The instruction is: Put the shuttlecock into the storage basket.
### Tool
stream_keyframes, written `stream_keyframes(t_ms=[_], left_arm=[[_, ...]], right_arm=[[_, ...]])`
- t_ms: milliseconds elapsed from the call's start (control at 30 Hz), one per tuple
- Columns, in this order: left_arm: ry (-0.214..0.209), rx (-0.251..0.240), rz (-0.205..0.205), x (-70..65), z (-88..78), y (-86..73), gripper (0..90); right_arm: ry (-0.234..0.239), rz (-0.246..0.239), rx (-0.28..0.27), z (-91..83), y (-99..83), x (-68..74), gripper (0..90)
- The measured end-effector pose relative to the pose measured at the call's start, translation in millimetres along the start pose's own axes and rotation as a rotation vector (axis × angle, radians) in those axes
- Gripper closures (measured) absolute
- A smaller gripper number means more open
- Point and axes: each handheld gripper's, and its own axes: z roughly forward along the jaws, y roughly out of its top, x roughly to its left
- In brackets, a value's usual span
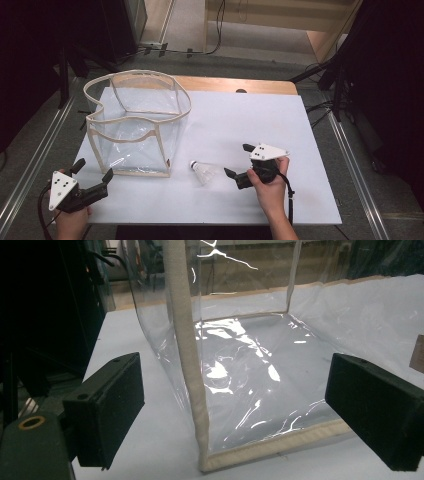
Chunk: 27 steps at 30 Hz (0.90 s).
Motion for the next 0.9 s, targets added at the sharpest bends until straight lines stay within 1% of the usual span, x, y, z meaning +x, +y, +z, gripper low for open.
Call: stream_keyframes(t_ms=[333,367,400,567,767,800,833,867,900], left_arm=[[-0.001,-0.002,0.001,-0.3,0.1,-0.1,9.3],[-0.001,-0.001,0.001,-0.2,0.0,-0.1,9.3],[-0.002,-0.002,0.000,-0.1,0.0,-0.1,9.2],[-0.006,-0.003,-0.002,0.8,-0.3,0.0,9.2],[-0.006,-0.003,-0.001,0.8,-0.3,0.1,9.2],[-0.006,-0.003,-0.001,0.8,-0.4,0.0,9.2],[-0.006,-0.003,-0.001,0.8,-0.3,0.1,9.2],[-0.006,-0.003,-0.002,0.7,-0.3,0.1,9.3],[-0.006,-0.003,-0.001,0.6,-0.2,0.1,9.3]], right_arm=[[0.040,-0.010,0.033,15.8,-2.1,6.6,0.0],[0.046,-0.017,0.033,17.7,-2.3,6.8,0.0],[0.052,-0.010,0.043,19.0,-2.5,8.2,0.0],[0.070,-0.007,0.066,29.0,-5.6,12.5,0.0],[0.092,-0.022,0.087,41.0,-6.7,18.0,0.0],[0.107,-0.025,0.096,44.7,-7.2,18.7,1.8],[0.107,-0.025,0.096,44.7,-7.2,18.7,1.8],[0.102,-0.025,0.098,45.9,-7.7,19.1,8.7],[0.113,-0.014,0.110,49.2,-9.0,19.3,14.4]])
